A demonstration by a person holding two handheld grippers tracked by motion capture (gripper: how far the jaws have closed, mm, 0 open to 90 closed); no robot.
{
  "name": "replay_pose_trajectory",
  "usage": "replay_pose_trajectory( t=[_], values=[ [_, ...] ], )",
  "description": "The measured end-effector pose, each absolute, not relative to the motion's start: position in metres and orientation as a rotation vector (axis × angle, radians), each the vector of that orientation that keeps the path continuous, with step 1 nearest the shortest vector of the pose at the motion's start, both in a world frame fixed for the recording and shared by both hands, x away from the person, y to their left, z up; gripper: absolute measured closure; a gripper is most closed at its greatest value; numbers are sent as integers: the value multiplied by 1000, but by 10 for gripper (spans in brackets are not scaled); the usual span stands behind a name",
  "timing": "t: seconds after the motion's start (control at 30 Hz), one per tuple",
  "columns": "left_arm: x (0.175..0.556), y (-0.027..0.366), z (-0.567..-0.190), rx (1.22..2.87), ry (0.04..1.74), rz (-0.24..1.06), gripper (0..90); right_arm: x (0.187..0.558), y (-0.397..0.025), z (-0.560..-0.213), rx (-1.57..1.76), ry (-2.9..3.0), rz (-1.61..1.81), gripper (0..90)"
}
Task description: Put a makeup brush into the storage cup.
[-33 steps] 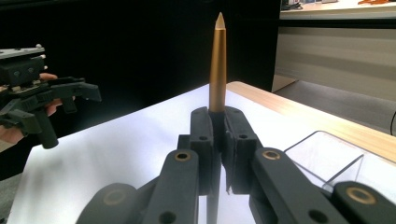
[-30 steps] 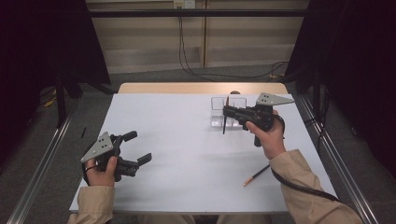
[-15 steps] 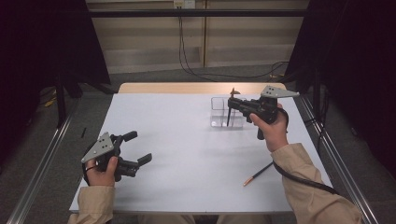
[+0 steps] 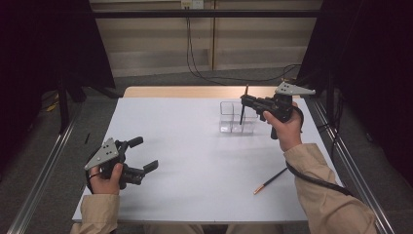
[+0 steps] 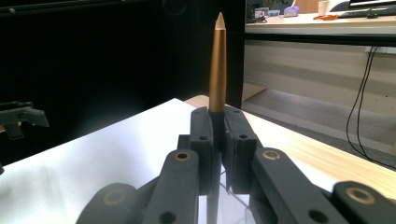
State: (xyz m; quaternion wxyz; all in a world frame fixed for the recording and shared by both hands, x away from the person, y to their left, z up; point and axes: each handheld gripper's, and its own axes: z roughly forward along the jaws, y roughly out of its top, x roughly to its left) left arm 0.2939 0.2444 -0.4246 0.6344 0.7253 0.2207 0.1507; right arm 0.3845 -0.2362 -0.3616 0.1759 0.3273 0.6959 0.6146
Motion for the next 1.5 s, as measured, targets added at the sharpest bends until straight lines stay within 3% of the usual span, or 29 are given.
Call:
replay_pose_trajectory(
  t=[1.5],
  values=[
    [294, 245, -424, 1673, 486, 347, 5, 418, -254, -355, 962, 1892, 1629, 834]
  ],
)
